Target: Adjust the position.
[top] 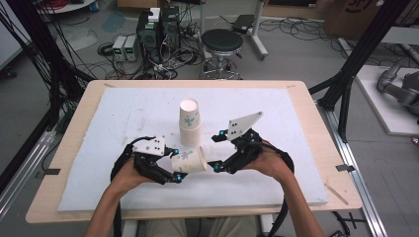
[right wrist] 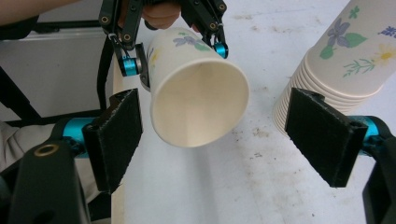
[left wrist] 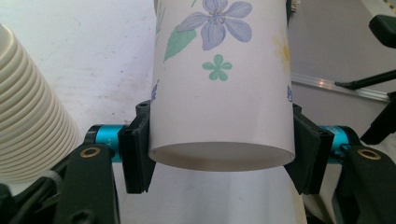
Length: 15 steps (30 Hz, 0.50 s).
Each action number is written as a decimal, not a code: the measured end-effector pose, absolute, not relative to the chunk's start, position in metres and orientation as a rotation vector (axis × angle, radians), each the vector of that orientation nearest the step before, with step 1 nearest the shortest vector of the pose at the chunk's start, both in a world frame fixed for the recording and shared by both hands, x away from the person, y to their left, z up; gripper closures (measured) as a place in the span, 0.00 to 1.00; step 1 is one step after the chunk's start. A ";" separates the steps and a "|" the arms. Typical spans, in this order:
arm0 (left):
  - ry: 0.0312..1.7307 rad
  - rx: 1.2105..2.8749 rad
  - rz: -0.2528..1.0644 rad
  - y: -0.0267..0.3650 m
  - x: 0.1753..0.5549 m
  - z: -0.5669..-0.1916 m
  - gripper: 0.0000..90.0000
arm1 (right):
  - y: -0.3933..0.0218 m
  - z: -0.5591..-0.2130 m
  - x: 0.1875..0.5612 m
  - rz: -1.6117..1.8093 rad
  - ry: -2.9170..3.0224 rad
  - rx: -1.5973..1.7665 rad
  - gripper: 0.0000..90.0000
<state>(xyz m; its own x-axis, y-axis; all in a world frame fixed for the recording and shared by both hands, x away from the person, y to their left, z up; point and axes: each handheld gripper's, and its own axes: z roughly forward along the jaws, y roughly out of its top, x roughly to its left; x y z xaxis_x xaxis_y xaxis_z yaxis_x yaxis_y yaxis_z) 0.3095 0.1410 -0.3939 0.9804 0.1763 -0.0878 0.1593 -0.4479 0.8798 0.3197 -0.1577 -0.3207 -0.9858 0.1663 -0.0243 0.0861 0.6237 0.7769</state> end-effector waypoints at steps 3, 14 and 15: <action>0.231 2.012 0.017 0.144 0.310 -0.396 0.40 | -0.160 -0.324 0.320 1.334 2.736 0.224 0.22; 0.221 1.912 0.004 0.150 0.311 -0.394 0.40 | -0.163 -0.342 0.321 1.426 2.719 0.266 0.22; 0.222 1.904 0.005 0.150 0.311 -0.394 0.40 | -0.163 -0.343 0.321 1.435 2.718 0.270 0.22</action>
